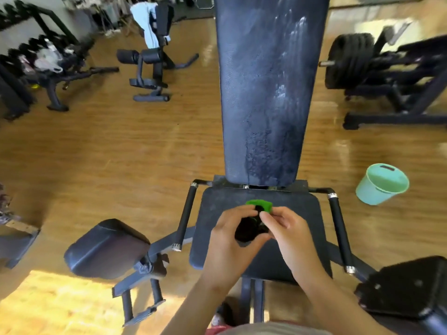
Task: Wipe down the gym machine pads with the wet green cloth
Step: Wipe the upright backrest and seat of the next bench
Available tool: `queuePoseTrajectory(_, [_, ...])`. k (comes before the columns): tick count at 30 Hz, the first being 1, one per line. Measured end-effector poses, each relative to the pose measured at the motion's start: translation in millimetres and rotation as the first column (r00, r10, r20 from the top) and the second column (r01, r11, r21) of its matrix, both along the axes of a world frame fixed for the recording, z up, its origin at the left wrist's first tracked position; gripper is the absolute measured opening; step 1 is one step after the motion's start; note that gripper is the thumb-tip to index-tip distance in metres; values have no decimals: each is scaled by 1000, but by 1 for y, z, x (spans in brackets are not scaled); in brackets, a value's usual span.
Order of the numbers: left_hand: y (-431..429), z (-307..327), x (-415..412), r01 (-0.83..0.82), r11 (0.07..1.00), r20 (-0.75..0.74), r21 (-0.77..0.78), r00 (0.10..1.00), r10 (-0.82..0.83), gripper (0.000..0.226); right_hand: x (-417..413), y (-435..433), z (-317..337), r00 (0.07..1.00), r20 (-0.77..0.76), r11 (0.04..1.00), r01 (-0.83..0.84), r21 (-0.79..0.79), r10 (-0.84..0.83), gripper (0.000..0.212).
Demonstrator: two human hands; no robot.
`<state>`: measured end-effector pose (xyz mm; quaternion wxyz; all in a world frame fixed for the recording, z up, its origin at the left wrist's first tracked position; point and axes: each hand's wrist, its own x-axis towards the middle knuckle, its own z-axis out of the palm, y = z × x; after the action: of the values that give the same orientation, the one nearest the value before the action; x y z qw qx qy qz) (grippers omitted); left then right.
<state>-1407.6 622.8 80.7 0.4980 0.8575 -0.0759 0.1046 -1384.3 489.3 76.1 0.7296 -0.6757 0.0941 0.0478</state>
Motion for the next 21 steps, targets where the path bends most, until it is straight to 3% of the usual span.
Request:
queuePoseTrajectory(5, [-17,4,14,49,994,-14,-93,999,-51,36,-5,-23,10,993,-45,993,113,39,-111,10])
queuePoseTrajectory(12, [-27,15,26,117,928,-208,-354,957,-200,50,-10,-43,28,989,-23,984,148,104,-146,15])
queuePoseTrajectory(16, [-30,17,33,100,883,-244,-458,941,-234,34,-5,-54,33,986,-33,978,165,126,-162,13])
queuePoseTrajectory(21, [-35,18,43,44,913,-239,-406,959,-153,20,1,-60,31,977,6,977,211,17,-211,20])
